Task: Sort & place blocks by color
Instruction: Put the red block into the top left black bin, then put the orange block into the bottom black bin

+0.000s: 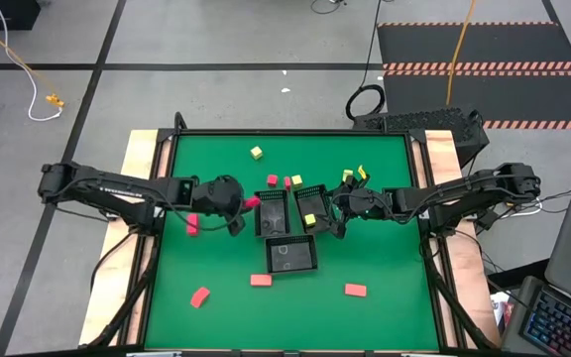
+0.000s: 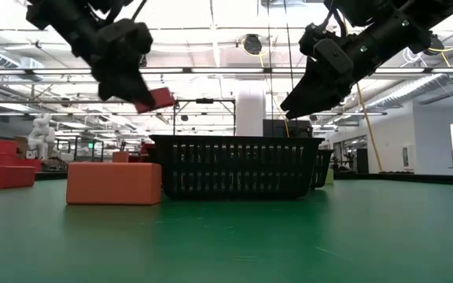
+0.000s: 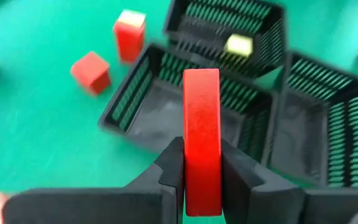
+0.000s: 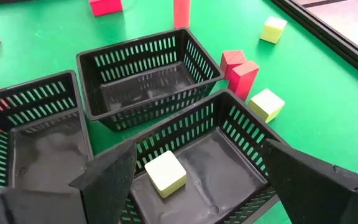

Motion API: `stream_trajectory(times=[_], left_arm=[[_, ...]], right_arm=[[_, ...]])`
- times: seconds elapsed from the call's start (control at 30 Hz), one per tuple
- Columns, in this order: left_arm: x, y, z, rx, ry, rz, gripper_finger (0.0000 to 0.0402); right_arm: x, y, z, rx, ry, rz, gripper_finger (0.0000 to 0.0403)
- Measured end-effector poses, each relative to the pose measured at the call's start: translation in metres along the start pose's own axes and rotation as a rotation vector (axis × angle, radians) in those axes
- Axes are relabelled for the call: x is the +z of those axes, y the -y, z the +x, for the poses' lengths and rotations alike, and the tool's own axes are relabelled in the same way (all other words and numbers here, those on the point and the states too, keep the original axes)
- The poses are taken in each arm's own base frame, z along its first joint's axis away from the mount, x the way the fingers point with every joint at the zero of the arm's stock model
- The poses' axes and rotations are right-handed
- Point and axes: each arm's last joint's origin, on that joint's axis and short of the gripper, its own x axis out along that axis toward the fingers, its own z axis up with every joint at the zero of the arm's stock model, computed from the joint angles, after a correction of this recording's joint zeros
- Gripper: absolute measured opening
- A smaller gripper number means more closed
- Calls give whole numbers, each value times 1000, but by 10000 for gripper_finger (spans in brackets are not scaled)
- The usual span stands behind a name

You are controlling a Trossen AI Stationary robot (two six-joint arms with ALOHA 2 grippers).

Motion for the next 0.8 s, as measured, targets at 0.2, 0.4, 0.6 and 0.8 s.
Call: stream_trajectory(times=[0.2,0.4,0.6,0.8], left_arm=[[1,-3,21,25,-5,0,68],[1,-1,39,17,3,24,139],[6,-1,36,5,49,38,220],[9,-10,20,31,46,35,265]], right_arm=[[0,0,0,0,3,4,339],[0,0,0,1,-1,8,339],[0,0,0,0,-6,14,339],[-1,0,0,-1,-8,13,339]])
